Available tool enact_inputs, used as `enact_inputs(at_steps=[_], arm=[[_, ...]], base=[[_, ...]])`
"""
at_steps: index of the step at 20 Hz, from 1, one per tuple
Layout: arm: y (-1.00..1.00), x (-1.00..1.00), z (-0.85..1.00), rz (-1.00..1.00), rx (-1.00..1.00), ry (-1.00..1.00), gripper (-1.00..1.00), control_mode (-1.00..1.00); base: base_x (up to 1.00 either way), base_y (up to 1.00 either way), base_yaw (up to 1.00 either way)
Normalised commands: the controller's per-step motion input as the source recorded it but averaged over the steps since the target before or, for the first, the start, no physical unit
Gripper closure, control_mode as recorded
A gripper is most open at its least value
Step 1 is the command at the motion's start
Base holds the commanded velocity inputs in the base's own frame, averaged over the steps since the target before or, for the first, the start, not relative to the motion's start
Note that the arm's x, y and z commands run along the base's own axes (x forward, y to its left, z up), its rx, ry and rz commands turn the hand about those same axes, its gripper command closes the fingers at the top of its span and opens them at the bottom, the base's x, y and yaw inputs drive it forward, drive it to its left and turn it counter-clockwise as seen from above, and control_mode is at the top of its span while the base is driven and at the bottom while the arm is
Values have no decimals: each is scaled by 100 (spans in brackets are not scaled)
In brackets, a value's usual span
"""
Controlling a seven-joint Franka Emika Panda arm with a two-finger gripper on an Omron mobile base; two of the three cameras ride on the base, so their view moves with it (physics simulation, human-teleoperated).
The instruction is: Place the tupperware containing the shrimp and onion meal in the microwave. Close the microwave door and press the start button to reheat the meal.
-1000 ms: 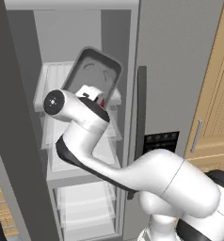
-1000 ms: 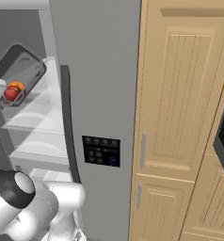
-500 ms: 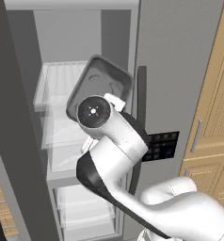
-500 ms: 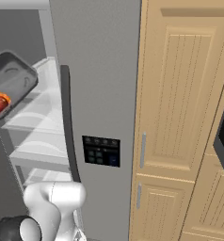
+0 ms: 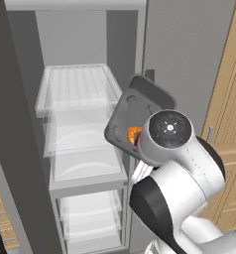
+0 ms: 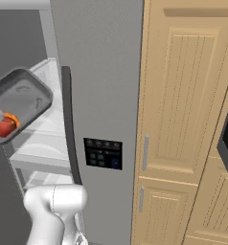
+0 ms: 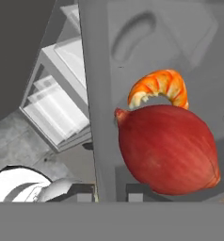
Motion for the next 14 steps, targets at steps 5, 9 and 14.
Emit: enact_inputs(at_steps=[5, 9, 14], arm=[[-70, -30, 0, -14, -6, 8, 100, -100], [-65, -15, 0, -23, -8, 19, 100, -100], [-97, 2, 0, -34, 0, 26, 100, -100]], base=[[0, 0, 0], [0, 0, 0], [0, 0, 0]])
